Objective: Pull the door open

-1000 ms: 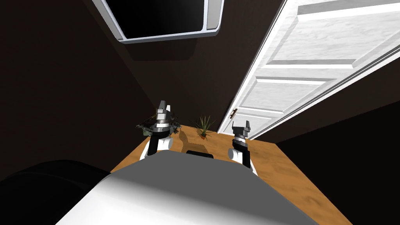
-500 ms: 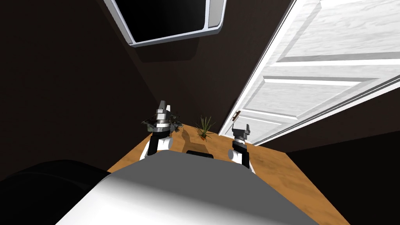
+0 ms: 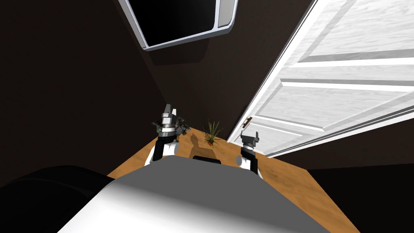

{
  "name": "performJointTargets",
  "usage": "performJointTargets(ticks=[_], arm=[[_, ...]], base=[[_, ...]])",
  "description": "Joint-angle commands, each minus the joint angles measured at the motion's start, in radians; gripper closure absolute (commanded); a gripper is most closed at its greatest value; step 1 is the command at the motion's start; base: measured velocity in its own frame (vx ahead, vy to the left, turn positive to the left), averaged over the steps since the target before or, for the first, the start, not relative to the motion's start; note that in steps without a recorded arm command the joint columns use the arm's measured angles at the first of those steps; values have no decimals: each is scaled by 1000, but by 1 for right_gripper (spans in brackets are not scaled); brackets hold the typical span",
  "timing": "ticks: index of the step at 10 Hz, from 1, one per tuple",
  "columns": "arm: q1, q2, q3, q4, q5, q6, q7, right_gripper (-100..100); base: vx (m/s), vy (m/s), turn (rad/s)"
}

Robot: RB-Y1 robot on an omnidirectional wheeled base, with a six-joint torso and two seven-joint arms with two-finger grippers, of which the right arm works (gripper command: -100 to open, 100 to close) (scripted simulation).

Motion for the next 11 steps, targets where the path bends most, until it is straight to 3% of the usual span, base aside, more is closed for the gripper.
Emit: performJointTargets(ticks=[1, 11], arm=[[-10, 0, -4, 40, -16, -15, -30, -100], [-60, -11, -46, 301, -160, -89, -275, -100]], base=[[12, -68, 104], [14, -133, 200]])
